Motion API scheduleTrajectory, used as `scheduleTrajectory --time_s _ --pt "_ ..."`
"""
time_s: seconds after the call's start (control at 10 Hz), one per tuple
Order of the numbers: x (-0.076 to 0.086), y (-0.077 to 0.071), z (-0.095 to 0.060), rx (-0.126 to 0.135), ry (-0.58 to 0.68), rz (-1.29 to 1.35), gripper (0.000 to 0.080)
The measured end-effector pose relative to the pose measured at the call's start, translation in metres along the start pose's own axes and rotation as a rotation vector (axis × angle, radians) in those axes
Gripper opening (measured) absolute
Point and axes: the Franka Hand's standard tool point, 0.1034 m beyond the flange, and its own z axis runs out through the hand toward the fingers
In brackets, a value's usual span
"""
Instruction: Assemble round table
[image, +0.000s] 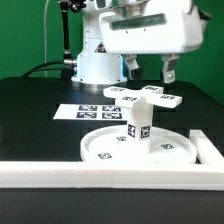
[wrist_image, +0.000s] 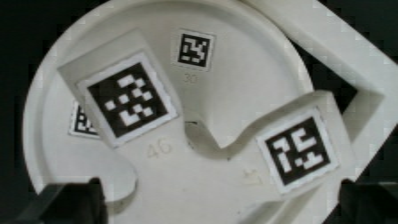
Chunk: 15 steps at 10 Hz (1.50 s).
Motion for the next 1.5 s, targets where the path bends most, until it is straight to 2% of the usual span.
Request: scheduleTrajectory --time_s 0.1,0.2,0.3,0.8,1.0,1.2,1.5 --pt "0.0 -0.001 0.0 -0.013 0.008 -0.117 0.0649" --pt "-0.003 -0.003 0.0 -0.039 0.006 -0.247 0.0649" --pt "-0.003 -0.005 0.0 -0.047 0.007 -0.36 0.0649" --pt "0.0 -0.003 0.0 -0.054 0.008 -0.707 0.0649" --pt "0.004 -0.006 -0.001 -0.085 0.029 -1.047 0.0649" --pt "-0.001 -0.015 -0.003 -0.146 0.038 -1.295 0.0649" --pt "0.0 -0.014 -0.004 -0.155 0.026 -1.478 0.0649"
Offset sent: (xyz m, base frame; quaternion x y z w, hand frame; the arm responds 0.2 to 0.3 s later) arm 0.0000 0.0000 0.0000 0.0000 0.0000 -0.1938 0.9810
